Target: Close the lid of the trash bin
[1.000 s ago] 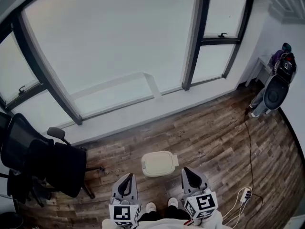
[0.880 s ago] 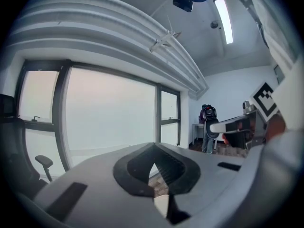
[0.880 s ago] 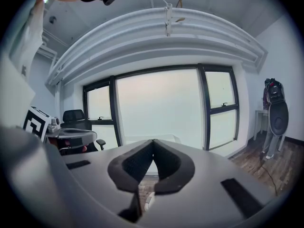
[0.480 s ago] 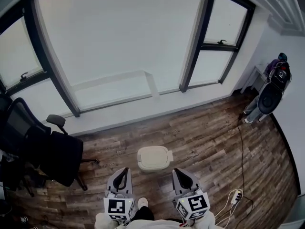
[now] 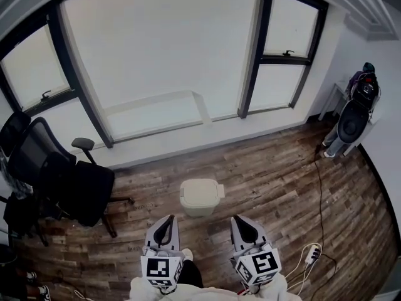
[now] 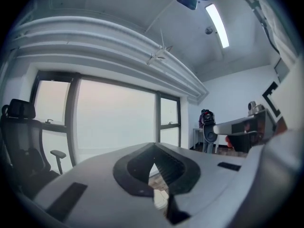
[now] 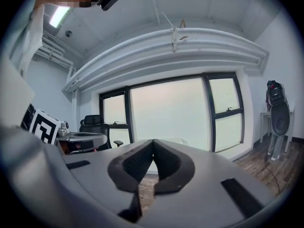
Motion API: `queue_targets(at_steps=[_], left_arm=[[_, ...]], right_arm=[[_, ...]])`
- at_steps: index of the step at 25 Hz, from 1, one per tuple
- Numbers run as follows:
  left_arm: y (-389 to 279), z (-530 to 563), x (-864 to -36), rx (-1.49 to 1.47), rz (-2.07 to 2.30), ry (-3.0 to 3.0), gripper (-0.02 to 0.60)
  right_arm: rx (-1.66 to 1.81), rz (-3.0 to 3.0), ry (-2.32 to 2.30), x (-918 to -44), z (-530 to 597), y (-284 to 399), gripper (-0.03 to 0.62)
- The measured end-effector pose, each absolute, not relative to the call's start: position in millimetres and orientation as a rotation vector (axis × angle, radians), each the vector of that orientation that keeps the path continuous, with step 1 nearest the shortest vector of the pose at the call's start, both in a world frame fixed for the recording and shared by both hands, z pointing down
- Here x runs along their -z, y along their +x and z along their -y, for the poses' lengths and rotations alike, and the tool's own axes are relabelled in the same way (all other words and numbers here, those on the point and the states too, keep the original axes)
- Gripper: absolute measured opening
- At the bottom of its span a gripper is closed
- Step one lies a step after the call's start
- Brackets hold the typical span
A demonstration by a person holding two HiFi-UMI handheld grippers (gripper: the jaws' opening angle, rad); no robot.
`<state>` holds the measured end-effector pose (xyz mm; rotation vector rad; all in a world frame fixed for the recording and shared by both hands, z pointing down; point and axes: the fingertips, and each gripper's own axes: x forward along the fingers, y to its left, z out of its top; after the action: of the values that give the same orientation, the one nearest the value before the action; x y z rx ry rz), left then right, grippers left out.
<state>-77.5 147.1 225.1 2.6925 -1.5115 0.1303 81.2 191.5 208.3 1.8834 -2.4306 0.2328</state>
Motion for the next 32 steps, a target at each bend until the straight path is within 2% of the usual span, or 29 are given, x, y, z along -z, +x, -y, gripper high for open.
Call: queue_targets(at_steps=[5, 13, 32], left_arm=[[-82.1, -146.0, -223.0, -0.140, 1.495, 2.706, 0.009], [-97.0, -67.7, -204.2, -0.176, 1.461, 2.765, 0.009], [-58.4, -52.9, -200.9, -0.193, 1.439, 2.797, 0.009]], right_arm=[[-0.233, 2.429, 1.901, -210.3, -187.4, 70.1, 0.023], [-0.186, 2.363, 2.040, -191.2, -120.9, 72.0, 0.022], [-0.186, 2.388, 2.000, -187.8, -96.4, 90.6, 0.023]])
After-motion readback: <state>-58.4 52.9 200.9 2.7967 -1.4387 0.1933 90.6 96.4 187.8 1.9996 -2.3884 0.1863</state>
